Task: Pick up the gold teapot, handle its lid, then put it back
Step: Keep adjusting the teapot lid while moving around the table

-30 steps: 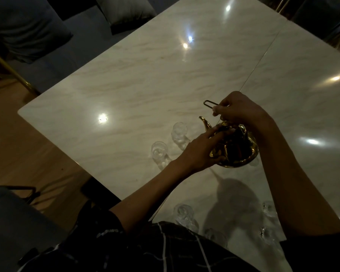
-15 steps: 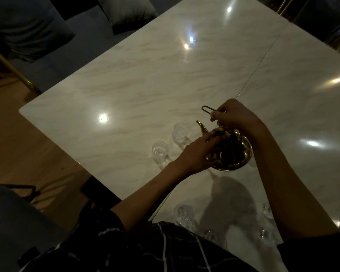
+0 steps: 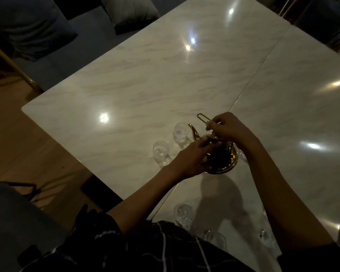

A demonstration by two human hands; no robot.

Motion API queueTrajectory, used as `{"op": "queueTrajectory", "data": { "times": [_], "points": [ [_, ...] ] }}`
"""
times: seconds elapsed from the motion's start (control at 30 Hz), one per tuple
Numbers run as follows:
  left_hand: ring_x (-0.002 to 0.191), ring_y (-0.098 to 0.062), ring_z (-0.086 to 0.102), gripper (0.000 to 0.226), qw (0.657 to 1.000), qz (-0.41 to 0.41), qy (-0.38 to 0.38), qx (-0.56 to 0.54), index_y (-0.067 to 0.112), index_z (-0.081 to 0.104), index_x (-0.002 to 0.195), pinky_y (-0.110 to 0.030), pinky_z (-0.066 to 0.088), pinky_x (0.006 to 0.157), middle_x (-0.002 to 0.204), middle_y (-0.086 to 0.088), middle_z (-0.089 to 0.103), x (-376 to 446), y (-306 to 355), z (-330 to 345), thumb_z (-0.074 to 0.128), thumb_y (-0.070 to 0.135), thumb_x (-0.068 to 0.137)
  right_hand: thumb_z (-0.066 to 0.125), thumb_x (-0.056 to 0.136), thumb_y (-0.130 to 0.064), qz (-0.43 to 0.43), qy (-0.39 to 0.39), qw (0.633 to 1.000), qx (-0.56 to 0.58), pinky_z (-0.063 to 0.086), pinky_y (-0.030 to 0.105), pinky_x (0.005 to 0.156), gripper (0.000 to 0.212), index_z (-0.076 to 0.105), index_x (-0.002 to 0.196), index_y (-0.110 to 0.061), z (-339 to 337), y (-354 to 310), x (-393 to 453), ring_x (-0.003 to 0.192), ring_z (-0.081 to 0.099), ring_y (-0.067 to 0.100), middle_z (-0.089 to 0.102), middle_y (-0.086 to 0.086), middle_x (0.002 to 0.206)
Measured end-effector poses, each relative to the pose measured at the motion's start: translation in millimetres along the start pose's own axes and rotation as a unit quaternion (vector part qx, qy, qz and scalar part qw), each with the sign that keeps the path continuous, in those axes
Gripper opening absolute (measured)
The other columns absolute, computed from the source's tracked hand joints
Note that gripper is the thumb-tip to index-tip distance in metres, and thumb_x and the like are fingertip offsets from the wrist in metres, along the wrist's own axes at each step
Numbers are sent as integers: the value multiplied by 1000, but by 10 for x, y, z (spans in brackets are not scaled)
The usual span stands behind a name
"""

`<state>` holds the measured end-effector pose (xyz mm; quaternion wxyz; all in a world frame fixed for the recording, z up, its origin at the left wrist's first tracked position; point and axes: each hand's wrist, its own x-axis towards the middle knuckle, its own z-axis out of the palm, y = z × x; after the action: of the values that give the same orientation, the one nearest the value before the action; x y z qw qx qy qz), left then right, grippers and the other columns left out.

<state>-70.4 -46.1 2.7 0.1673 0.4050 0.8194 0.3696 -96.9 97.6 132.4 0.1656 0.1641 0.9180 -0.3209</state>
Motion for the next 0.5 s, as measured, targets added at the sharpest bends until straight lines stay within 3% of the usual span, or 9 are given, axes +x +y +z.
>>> {"op": "queueTrajectory", "data": {
  "times": [0.2,0.33,0.5],
  "points": [
    [149,-36,37,86,1000,3,11,5,28,36,158,-52,53,104,168,-12,24,-267,-85,18,81,25,85,58,94,-30,-20,-22,1000,-1,56,48,86,29,75,92,-7,202,-47,-105,90,67,25,70,10,92],
    [146,-35,41,84,999,17,37,15,27,40,157,-48,54,104,166,-13,29,-468,-113,-3,82,22,84,58,94,-30,-42,-39,998,-26,56,40,82,28,76,91,-9,316,-121,-146,87,68,22,71,9,92],
    [142,-31,46,84,999,-12,46,-9,36,31,159,-46,59,95,169,-6,23,-641,-140,37,77,25,89,59,95,-31,-49,-72,995,-58,50,27,68,29,77,94,-9,408,-251,-160,86,67,20,68,4,90]
  ]
}}
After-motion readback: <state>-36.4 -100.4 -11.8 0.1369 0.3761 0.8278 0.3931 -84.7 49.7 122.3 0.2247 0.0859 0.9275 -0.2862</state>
